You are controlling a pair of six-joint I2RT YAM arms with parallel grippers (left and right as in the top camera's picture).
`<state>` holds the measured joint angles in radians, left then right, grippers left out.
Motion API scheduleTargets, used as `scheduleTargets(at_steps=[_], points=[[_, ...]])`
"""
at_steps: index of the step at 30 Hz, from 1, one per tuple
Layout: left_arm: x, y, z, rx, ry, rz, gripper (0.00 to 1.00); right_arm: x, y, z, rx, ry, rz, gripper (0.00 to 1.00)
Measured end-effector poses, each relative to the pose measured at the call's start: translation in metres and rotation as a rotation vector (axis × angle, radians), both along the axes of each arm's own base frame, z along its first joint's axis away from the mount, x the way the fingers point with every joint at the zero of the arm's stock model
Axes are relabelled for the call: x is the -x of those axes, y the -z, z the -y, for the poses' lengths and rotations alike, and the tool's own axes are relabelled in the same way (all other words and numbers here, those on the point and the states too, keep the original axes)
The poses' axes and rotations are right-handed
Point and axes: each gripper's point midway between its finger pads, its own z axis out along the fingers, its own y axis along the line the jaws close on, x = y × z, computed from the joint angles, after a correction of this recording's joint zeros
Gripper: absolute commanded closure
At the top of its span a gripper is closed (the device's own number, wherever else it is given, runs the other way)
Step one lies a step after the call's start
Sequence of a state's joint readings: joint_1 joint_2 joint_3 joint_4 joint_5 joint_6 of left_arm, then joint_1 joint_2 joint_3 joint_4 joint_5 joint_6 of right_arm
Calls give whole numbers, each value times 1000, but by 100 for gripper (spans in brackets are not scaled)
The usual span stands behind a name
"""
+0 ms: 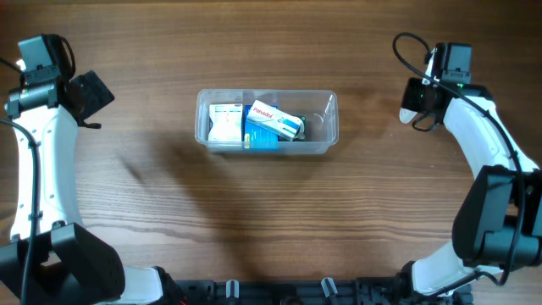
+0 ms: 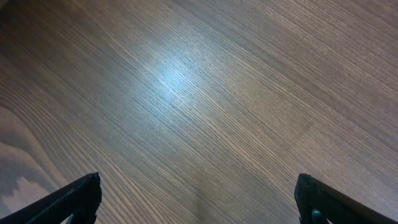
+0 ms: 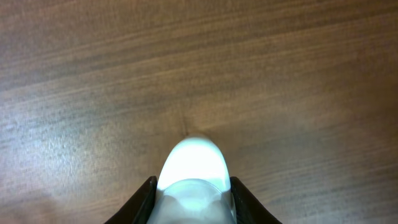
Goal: Pack container
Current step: 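Lift the spray bottle and carry it over the container's right end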
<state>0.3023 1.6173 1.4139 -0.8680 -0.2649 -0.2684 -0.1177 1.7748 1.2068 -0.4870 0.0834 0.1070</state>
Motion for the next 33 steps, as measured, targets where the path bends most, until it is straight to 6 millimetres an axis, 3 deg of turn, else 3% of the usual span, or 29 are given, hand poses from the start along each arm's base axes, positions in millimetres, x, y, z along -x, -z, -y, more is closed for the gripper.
scheduleTargets(at_steps=[2,5,8,11,18,25,26,28,33], points=[[0,0,0,0,0,0,0,1,-17,0,4,0,33,80],[0,0,0,0,0,0,0,4,-62,-4,19,-15,131,79],[0,0,0,0,0,0,0,19,-105,-23,27,-57,204,79],[0,0,0,0,0,0,0,34,-133,-60,20,-143,249,79],[0,0,0,0,0,0,0,57,-168,-158,-56,-359,343,78],[0,0,0,0,0,0,0,75,-169,-210,-113,-459,340,78],[0,0,0,0,0,0,0,78,-166,-219,-119,-477,333,74],[0,0,0,0,0,0,0,76,-155,-226,-120,-488,302,73],[0,0,0,0,0,0,0,67,-103,-237,-95,-491,165,74]])
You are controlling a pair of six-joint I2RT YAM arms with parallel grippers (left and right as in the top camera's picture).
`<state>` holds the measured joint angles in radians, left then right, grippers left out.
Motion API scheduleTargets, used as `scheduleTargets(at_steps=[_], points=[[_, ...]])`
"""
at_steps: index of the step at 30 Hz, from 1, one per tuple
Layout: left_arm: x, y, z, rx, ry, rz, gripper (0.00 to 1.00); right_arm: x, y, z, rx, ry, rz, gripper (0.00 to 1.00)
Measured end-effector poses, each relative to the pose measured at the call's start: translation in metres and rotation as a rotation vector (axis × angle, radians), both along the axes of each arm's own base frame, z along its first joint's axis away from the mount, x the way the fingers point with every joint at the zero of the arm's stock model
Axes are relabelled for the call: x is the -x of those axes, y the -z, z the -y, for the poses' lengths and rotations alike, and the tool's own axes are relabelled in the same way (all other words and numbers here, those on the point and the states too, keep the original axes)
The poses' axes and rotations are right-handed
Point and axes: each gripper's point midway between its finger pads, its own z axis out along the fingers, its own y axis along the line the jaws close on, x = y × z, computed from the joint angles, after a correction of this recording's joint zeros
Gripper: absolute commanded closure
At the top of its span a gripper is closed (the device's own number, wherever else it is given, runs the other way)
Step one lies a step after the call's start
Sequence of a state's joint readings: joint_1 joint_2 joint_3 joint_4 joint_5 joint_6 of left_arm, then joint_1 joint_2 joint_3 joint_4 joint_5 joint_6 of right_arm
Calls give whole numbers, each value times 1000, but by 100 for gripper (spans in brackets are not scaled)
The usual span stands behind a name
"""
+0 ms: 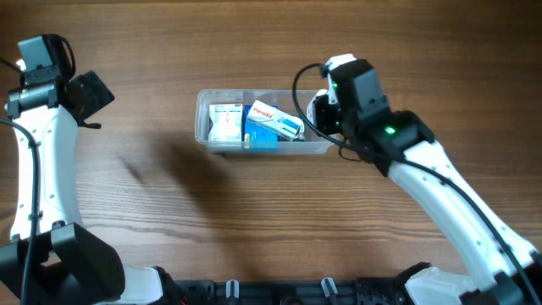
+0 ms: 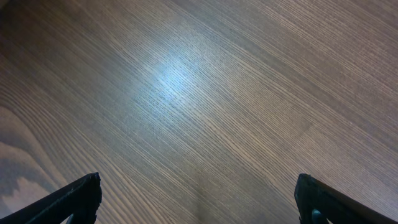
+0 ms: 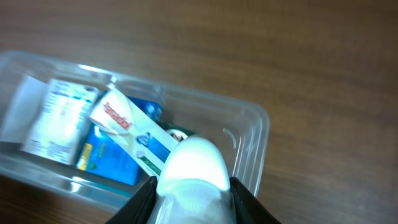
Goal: Pack container
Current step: 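Lift the spray bottle and carry it over the container's right end, then lower the spray bottle into the container and open the right gripper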
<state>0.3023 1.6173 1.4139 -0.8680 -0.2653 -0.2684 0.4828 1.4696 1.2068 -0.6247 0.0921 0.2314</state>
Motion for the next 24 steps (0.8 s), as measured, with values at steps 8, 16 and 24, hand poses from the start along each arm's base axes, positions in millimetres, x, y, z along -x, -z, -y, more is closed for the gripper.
scheduleTargets(at_steps=[8,16,24], points=[[0,0,0,0,0,0,0,-12,55,6,103,50,-99,74],[0,0,0,0,0,0,0,-22,90,3,135,54,-143,75],[0,0,0,0,0,0,0,-23,93,2,123,73,-148,67]])
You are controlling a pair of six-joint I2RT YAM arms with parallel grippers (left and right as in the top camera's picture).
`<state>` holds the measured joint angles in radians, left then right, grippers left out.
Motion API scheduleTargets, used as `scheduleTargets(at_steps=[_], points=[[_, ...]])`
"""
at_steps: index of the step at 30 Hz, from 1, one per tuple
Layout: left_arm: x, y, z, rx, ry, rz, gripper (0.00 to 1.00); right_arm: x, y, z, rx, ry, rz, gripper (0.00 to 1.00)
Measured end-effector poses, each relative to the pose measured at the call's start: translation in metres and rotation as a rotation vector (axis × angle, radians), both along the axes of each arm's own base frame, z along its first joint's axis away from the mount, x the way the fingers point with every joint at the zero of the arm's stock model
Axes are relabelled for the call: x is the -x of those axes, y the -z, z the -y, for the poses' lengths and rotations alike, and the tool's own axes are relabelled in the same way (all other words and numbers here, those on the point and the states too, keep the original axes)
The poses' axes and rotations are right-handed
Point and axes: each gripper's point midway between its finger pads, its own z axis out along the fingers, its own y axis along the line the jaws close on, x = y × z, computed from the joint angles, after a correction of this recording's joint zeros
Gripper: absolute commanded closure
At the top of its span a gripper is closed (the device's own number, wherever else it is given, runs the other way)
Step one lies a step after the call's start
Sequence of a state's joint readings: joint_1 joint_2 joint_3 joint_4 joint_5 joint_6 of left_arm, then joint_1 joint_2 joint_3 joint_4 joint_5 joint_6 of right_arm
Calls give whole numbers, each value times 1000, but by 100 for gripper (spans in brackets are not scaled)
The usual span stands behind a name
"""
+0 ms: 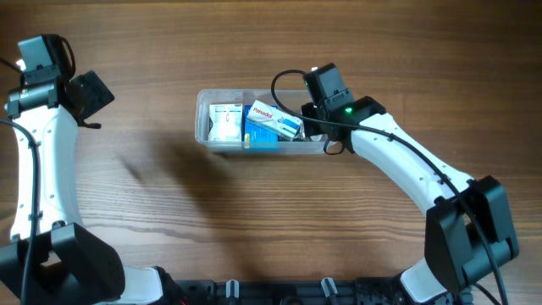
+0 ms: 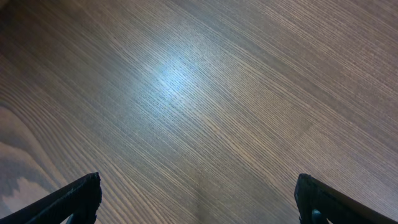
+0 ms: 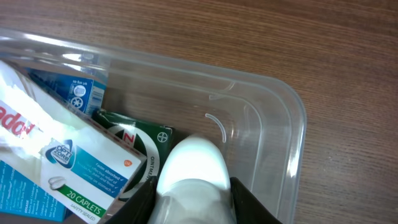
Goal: Pack container
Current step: 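Lower the spray bottle into the container and open the right gripper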
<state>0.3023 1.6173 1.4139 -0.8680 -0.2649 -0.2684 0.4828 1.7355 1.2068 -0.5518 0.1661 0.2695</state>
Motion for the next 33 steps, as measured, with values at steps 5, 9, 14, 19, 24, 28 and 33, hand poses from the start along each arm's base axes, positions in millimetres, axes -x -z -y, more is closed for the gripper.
scheduleTargets(at_steps=[5,9,14,19,24,28,33], points=[[0,0,0,0,0,0,0,-2,-1,-1,-18,23,7,67],[0,0,0,0,0,0,0,-2,-1,-1,-22,30,6,67],[0,0,0,0,0,0,0,-1,-1,-1,-23,36,2,61],[0,0,0,0,0,0,0,-1,-1,-1,-25,38,3,51],[0,0,0,0,0,0,0,-3,-2,-1,-28,38,9,47],[0,0,0,0,0,0,0,-7,-4,-3,-33,28,29,47],[0,0,0,0,0,0,0,-14,-29,1,-11,20,102,43]])
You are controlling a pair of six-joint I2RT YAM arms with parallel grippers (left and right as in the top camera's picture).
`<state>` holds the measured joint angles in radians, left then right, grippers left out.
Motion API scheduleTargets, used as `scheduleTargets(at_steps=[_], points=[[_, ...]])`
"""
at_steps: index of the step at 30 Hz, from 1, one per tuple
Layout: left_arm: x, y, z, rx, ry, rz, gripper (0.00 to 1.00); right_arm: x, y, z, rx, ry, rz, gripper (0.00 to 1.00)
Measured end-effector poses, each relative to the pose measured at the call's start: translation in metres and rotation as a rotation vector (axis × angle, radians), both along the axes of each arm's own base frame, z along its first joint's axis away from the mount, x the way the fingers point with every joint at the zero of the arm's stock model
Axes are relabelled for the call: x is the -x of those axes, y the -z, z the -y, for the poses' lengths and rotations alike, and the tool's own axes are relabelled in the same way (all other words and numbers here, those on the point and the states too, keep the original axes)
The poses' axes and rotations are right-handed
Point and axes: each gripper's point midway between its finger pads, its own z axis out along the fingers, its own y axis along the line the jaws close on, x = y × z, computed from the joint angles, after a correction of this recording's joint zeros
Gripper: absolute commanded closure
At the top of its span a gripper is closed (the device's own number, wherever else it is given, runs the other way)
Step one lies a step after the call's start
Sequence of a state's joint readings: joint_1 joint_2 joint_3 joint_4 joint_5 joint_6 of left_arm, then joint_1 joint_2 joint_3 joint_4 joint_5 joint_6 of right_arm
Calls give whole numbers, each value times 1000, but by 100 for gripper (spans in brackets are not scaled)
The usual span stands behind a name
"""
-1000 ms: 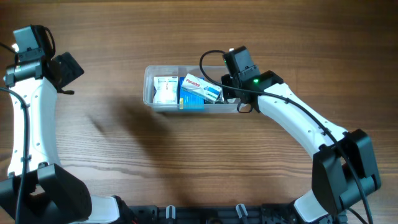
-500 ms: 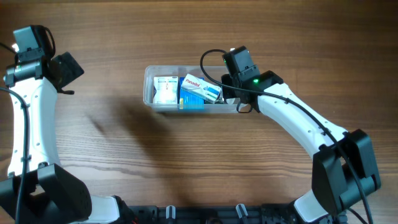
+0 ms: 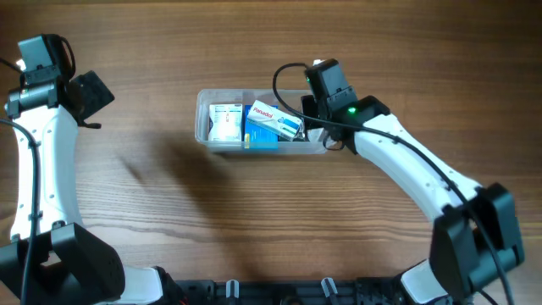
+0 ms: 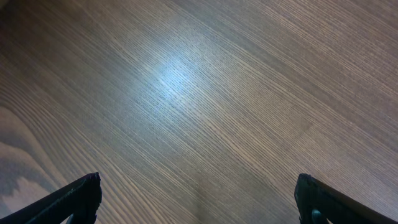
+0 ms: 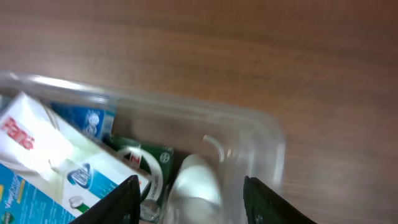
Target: Pack container
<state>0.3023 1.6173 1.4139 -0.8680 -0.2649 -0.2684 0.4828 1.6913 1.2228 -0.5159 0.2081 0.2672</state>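
Note:
The clear plastic container (image 3: 330, 100) sits mid-table holding a white Panadol box (image 3: 275, 119), a blue box (image 3: 261, 139) and a white leaflet box (image 3: 224, 123). My right gripper (image 5: 191, 183) hangs open over the container's right end, its fingers (image 5: 129, 198) either side of a white rounded object (image 5: 196, 180) lying inside, beside a green box (image 5: 152, 168). In the overhead view the right gripper (image 3: 318, 102) covers that end. My left gripper (image 4: 199, 194) is open above bare wood at the far left, apart from everything.
Wooden table (image 3: 254, 220) all around the container. The left arm (image 3: 51, 80) stands at the table's left edge. The right arm (image 3: 406, 165) reaches in from the lower right across the table.
My right gripper has opened and let go of the white rounded object, which now lies in the container's right end. The gripper sits a little higher. The left arm has not moved.
My right gripper was at the far right of the table, shut on the white object. Then it was over the container with it, then low in the container's right end, still shut. Now it is open and the object lies inside. The left gripper stayed put, open.

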Motion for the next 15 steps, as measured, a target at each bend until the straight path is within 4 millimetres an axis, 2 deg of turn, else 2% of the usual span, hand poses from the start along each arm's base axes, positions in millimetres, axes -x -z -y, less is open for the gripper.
scheduleTargets(at_steps=[2,4,6,8,11,13,15], points=[[0,0,0,0,0,0,0,-4,-26,2,-2,-4,64,40],[0,0,0,0,0,0,0,-6,-72,3,-32,-6,163,32],[0,0,0,0,0,0,0,3,-118,8,-76,-10,258,26],[0,0,0,0,0,0,0,25,-162,18,-113,-14,335,20],[0,0,0,-1,0,1,0,74,-218,44,-158,-16,431,9],[0,0,0,0,0,0,0,108,-243,62,-185,-15,485,0],[0,0,0,0,0,0,0,150,-263,84,-215,-11,539,0]])
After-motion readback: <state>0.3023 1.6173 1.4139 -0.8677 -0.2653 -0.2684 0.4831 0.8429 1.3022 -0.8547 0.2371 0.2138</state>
